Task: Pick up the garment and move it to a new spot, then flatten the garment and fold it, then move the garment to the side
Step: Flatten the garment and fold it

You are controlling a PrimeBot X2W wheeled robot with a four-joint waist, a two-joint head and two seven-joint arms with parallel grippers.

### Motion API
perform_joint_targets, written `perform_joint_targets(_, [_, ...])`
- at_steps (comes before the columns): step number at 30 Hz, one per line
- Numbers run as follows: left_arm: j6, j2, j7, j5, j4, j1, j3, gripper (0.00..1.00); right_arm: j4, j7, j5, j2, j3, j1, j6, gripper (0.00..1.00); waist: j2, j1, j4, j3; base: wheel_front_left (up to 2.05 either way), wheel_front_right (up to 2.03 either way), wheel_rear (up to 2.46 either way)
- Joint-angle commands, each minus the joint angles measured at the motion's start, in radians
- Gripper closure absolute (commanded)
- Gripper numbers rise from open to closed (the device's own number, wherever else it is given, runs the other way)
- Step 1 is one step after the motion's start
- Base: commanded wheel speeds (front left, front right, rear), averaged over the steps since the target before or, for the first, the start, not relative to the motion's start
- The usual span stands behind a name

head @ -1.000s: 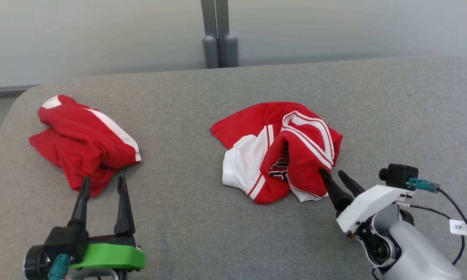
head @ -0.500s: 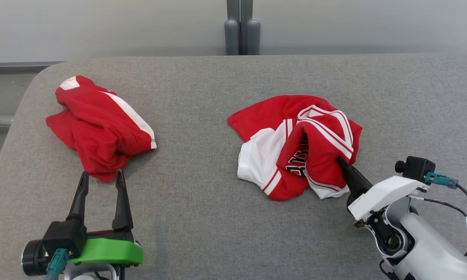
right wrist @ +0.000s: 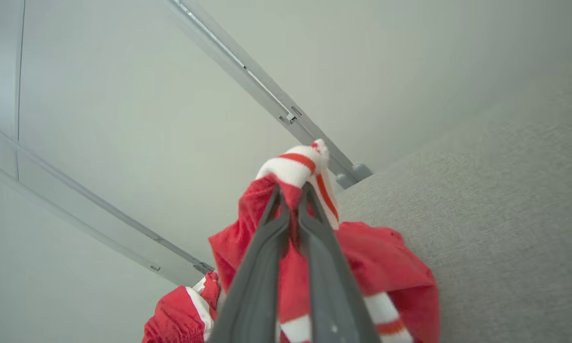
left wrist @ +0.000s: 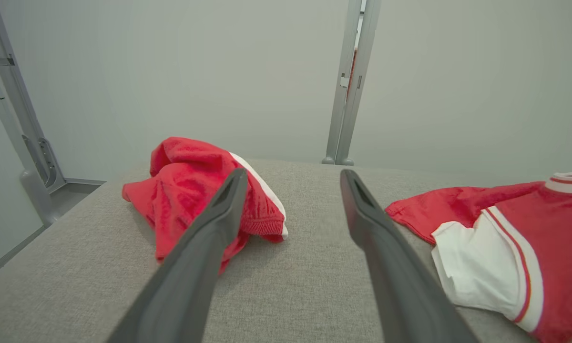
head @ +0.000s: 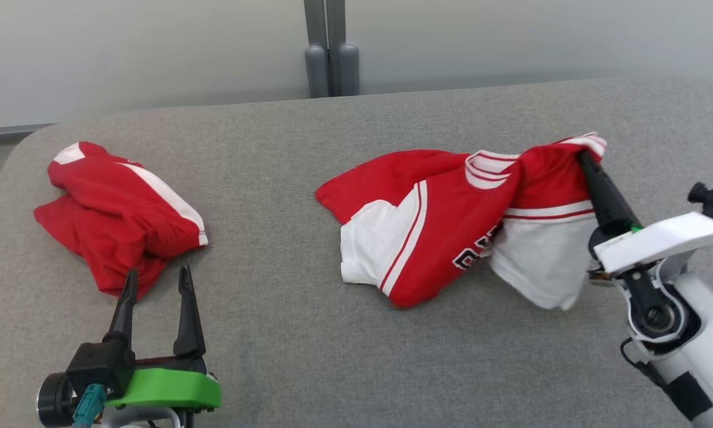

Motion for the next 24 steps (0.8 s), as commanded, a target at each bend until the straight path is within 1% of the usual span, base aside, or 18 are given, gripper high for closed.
perform_joint_targets(1, [-0.005, 0.0, 0.0, -0.003, -0.005, -0.014, 0.002, 0.0, -0.004, -0.006, 0.039, -0.012, -0.026, -0.014, 0.001, 1.0, -0.0001, 0.0, -0.032, 0.03, 0.0, 0.0, 0.0])
perform_joint_targets(5, [-0.01, -0.002, 0.0, 0.005, -0.01, -0.045, -0.005, 0.0, 0.042, -0.005, 0.096, -0.067, -0.081, -0.044, 0.001, 1.0, -0.0001, 0.0, -0.048, 0.085, 0.0, 0.0, 0.0])
perform_joint_targets(10, [-0.016, -0.003, 0.0, 0.017, -0.011, -0.09, -0.015, 0.0, 0.154, -0.007, 0.134, -0.125, -0.126, -0.081, 0.001, 1.0, -0.0001, 0.0, -0.052, 0.166, 0.0, 0.0, 0.0])
perform_joint_targets(14, [-0.023, 0.005, 0.0, 0.023, -0.007, -0.121, -0.017, 0.0, 0.261, -0.01, 0.148, -0.141, -0.15, -0.111, 0.001, 1.0, -0.0001, 0.0, -0.05, 0.21, 0.0, 0.0, 0.0])
perform_joint_targets(17, [-0.026, 0.007, 0.0, 0.026, 0.0, -0.14, -0.017, 0.0, 0.363, -0.01, 0.118, -0.148, -0.13, -0.136, 0.001, 1.0, -0.0001, 0.0, -0.048, 0.224, 0.0, 0.0, 0.0])
perform_joint_targets(18, [-0.026, 0.007, 0.0, 0.027, 0.004, -0.144, -0.017, 0.0, 0.405, -0.011, 0.099, -0.148, -0.116, -0.149, 0.001, 0.58, -0.0001, 0.0, -0.048, 0.224, 0.0, 0.0, 0.0])
perform_joint_targets(19, [-0.027, 0.007, 0.0, 0.028, 0.007, -0.147, -0.018, 0.0, 0.439, -0.011, 0.084, -0.145, -0.105, -0.161, 0.001, 0.2, -0.0001, 0.0, -0.048, 0.223, 0.0, 0.0, 0.0])
perform_joint_targets(20, [-0.028, 0.006, 0.0, 0.028, 0.012, -0.15, -0.019, 0.0, 0.471, -0.012, 0.062, -0.143, -0.095, -0.172, 0.001, 0.0, -0.0001, 0.0, -0.048, 0.217, 0.0, 0.0, 0.0])
perform_joint_targets(22, [-0.031, 0.002, 0.0, 0.026, 0.022, -0.149, -0.02, 0.0, 0.528, -0.017, 0.005, -0.139, -0.08, -0.197, 0.001, 0.0, -0.0001, 0.0, -0.049, 0.199, 0.0, 0.0, 0.0])
perform_joint_targets(24, [-0.03, -0.001, 0.0, 0.022, 0.027, -0.139, -0.019, 0.0, 0.54, -0.017, -0.062, -0.133, -0.108, -0.219, 0.001, 0.0, -0.0001, 0.0, -0.052, 0.177, 0.0, 0.0, 0.0])
